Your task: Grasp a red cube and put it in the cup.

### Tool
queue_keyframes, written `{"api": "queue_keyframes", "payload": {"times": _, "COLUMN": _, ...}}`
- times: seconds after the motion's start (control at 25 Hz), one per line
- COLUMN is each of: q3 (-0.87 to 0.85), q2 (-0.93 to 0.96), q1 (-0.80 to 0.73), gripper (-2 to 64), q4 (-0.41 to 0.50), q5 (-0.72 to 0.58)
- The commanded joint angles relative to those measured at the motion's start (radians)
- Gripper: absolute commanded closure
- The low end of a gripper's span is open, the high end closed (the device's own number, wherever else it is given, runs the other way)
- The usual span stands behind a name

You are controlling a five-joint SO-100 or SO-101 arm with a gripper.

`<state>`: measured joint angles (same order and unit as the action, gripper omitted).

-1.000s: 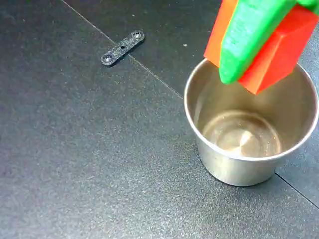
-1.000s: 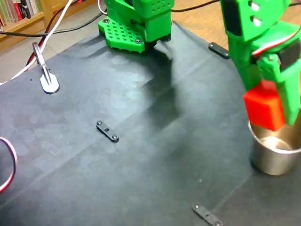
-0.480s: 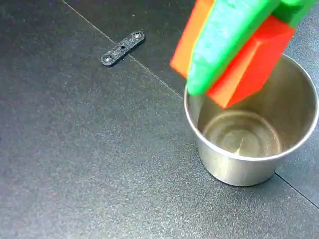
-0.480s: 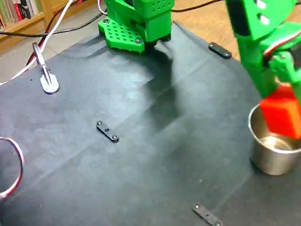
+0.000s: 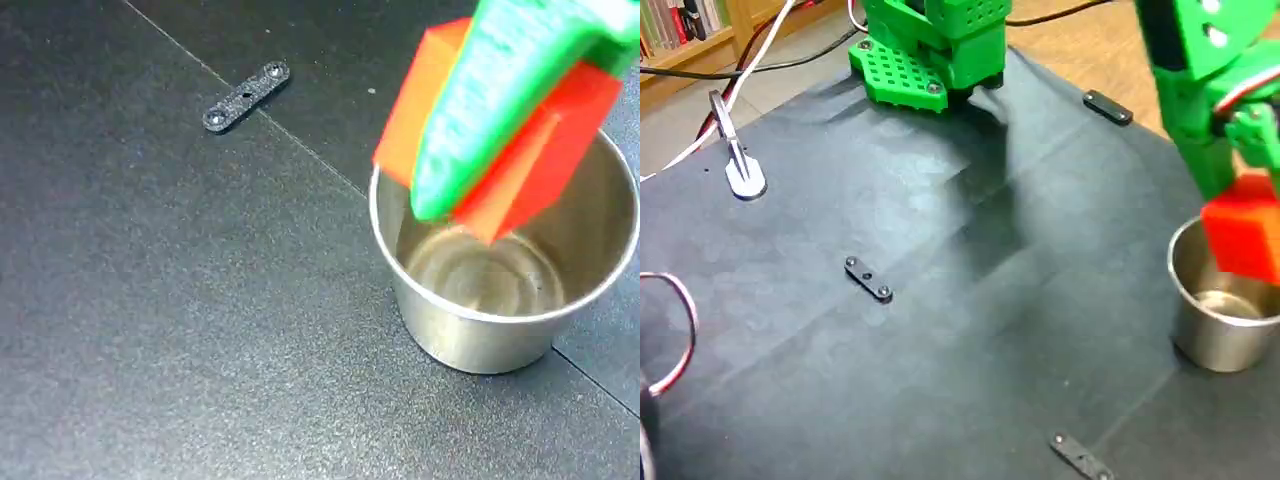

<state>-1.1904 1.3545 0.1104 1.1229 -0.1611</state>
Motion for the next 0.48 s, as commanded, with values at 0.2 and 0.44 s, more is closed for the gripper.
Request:
{"api": "queue_keyframes", "payload": {"times": 0.2, "q3": 0.018, "q2": 0.012, "q1": -0.008, "gripper": 62.2, "q4": 0.029, "q5": 0.008}}
{"api": "queue_keyframes", "payload": {"times": 0.44, "q3": 0.015, "q2": 0.012, "q1": -0.003, "gripper": 62.2, "q4": 0.031, "q5": 0.009}}
